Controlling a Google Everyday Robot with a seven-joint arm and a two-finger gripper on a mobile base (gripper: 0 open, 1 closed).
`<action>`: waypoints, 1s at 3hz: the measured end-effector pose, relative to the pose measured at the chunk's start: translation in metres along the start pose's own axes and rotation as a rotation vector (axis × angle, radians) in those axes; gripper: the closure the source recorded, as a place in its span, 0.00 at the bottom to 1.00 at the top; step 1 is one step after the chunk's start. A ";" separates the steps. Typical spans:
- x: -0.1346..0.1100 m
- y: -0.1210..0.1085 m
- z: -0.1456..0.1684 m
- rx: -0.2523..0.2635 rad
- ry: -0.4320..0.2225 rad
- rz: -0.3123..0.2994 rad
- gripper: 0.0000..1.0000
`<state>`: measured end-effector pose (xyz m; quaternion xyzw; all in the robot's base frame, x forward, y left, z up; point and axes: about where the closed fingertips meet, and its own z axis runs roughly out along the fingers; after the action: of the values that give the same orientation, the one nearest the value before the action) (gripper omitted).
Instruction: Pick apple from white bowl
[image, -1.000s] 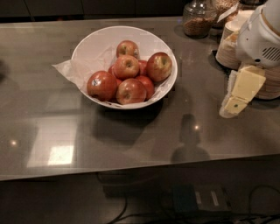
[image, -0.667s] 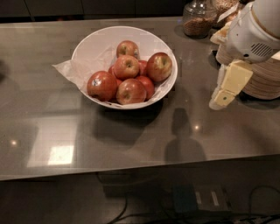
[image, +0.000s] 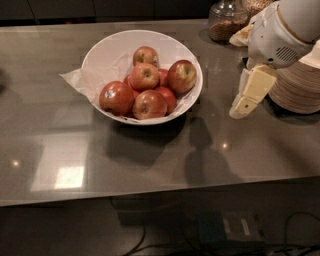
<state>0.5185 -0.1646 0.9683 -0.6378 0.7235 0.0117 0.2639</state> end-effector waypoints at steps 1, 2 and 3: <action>-0.002 -0.007 0.008 0.022 -0.045 0.014 0.00; -0.011 -0.018 0.021 0.040 -0.085 0.002 0.00; -0.025 -0.027 0.035 0.035 -0.131 -0.028 0.00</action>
Offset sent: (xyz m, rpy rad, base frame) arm 0.0453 0.0234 -0.0124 0.1182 -0.0863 0.0244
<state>0.5579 -0.1347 0.9564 -0.6410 0.6957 0.0369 0.3221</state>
